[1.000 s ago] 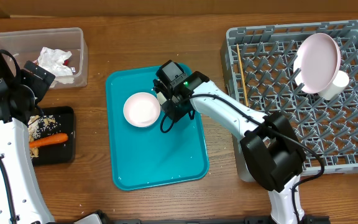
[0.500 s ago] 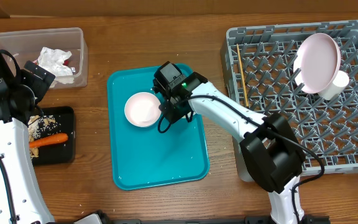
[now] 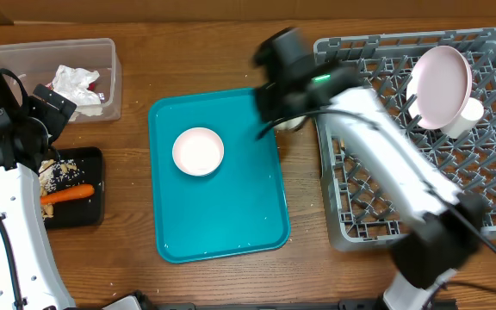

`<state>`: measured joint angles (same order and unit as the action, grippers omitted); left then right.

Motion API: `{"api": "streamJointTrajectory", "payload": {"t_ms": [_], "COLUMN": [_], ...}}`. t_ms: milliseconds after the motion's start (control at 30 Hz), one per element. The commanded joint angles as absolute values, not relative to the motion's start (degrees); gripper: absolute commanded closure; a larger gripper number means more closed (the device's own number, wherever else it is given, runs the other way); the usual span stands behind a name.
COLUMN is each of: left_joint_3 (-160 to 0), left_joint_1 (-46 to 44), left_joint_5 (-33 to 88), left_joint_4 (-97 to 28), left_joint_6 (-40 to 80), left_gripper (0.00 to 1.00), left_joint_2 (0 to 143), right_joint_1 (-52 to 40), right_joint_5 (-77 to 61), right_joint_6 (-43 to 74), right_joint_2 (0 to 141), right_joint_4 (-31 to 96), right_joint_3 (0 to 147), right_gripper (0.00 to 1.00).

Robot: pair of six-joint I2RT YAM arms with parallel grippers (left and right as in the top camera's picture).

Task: Sort waste into correct bins and load items into the dishwasher rack
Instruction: 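Lift the cream bowl and set it upside down in the rack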

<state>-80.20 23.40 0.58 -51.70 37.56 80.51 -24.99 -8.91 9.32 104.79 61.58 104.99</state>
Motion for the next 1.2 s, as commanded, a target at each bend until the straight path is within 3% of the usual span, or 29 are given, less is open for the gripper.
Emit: {"api": "streamJointTrajectory", "payload": {"t_ms": [0,267,500,800,1167], "left_joint_3": [-80.40,-80.40,-80.40,-80.40,-80.40], "left_joint_1": [23.59,23.59,23.59,23.59,23.59], "left_joint_5": [-0.23,-0.23,-0.23,-0.23,-0.23], "left_joint_4": [-51.66,-51.68,-51.68,-51.66,-51.66], "left_joint_6": [38.15,38.17,38.15,38.17,38.15], "left_gripper": [0.00,0.00,0.00,0.00,0.00], "left_joint_2": [80.36,80.36,80.36,80.36,80.36], "right_joint_1": [-15.42,10.74,16.62,15.77,15.94], "right_joint_5": [-16.64,-53.69,-69.38,-70.78,-61.73], "right_joint_6": [8.86,-1.69,-6.48,2.04,6.68], "right_joint_2": [99.42,99.04,99.20,100.03,106.59], "right_joint_4": [62.74,62.83,55.31,28.88,22.02], "right_joint_3": [106.72,102.83,89.47,74.37,73.80], "right_gripper": [0.96,0.96,0.96,0.96,0.96]}}
